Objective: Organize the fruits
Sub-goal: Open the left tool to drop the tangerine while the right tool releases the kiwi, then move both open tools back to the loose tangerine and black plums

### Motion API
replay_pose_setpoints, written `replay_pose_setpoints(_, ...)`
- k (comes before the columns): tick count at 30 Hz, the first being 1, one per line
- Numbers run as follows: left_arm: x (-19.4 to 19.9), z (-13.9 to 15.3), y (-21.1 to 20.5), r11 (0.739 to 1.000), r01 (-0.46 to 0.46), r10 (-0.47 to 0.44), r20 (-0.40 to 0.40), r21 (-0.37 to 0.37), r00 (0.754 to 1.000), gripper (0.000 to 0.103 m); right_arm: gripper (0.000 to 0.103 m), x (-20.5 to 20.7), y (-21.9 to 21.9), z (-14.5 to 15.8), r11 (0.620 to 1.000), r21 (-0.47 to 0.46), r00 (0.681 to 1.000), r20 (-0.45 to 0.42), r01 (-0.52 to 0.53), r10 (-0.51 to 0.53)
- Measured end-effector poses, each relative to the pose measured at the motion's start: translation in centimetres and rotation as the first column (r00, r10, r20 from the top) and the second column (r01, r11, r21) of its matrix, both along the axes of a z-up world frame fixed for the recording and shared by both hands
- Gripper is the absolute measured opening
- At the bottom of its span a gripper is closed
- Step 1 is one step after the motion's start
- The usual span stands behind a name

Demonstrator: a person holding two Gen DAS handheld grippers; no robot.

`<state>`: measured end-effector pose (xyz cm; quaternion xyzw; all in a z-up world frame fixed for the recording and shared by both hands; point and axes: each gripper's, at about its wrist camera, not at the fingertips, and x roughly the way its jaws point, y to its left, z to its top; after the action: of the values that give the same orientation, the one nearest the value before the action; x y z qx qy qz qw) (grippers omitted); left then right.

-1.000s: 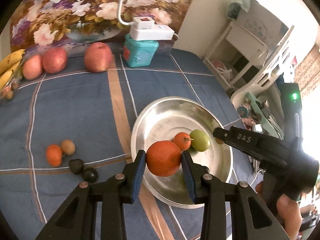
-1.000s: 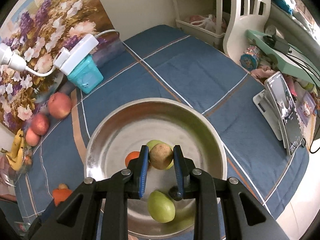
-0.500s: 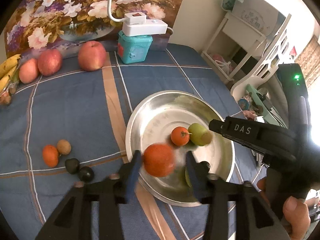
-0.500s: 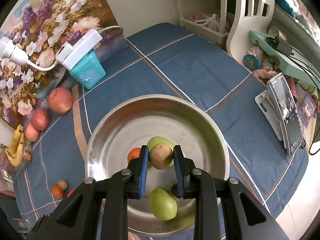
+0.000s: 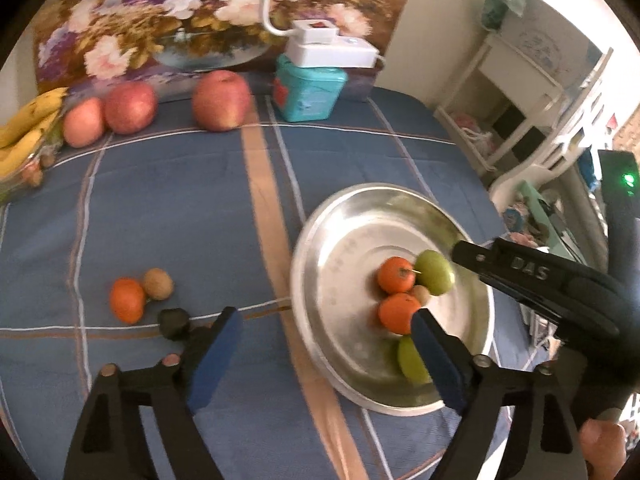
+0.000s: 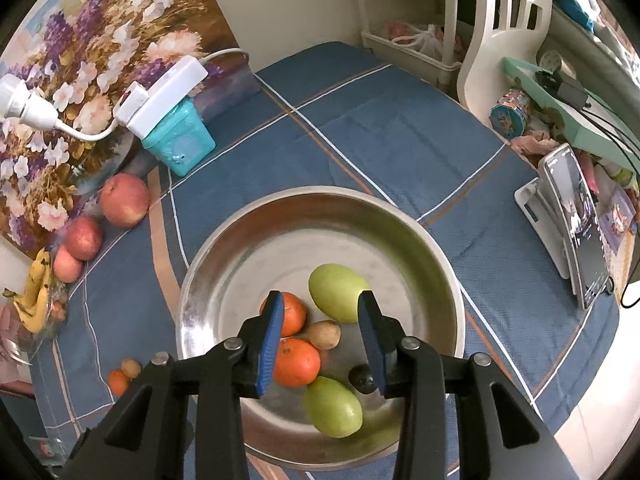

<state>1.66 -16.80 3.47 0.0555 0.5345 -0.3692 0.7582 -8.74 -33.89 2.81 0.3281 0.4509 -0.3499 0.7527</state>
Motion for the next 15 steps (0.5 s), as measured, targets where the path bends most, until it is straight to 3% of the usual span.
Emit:
replay_pose_setpoints(3,0.7,-0.2,0.7,0.999,-0.036,0.036,0.008,0.031,0.999,0.095,0.039,0.2,0.0,0.1,1.000,0.002,1.000,0.009,-0.012,0.012)
replay_pose_setpoints(4,1.0,-0.3,1.0,0.998,-0.051,0.050,0.008,0.040,0.999,0.102,0.039,0.2,0.1,0.1,1.000,0.006,1.000,0.016,-0.016,0.016)
replay_pose_setpoints(9,2.7,-0.8,2.8,0.989,-0.122,0.124,-0.018,0.078,0.992,0.103,0.039,0.4,0.3,0.0,1.000,0.001,1.000,0.012,-0.028,0.028)
replay_pose_setpoints(10,2.9,-0.9,3.1,0.988,-0.134,0.137,-0.022,0.080,0.990,0.103,0.043,0.5,0.4,0.0,1.000,-0.009,1.000,0.002,-0.029,0.029)
replay_pose_setpoints(11,3.3,-0.8,3.6,0.985,-0.150,0.152,-0.026,0.082,0.988,0.103,0.055,0.6,0.6,0.0,0.999,-0.026,0.999,-0.014,-0.029,0.029)
replay_pose_setpoints(13,4.2,-0.7,4.8,0.980,-0.183,0.187,-0.034,0.083,0.982,0.103,0.068,0.7,0.8,0.1,0.999,-0.044,0.999,-0.018,-0.030,0.030)
replay_pose_setpoints(15,4.9,-0.6,5.8,0.974,-0.211,0.214,-0.036,0.084,0.976,0.103,0.068,0.8,0.9,0.1,0.998,-0.041,0.999,-0.011,-0.040,0.039)
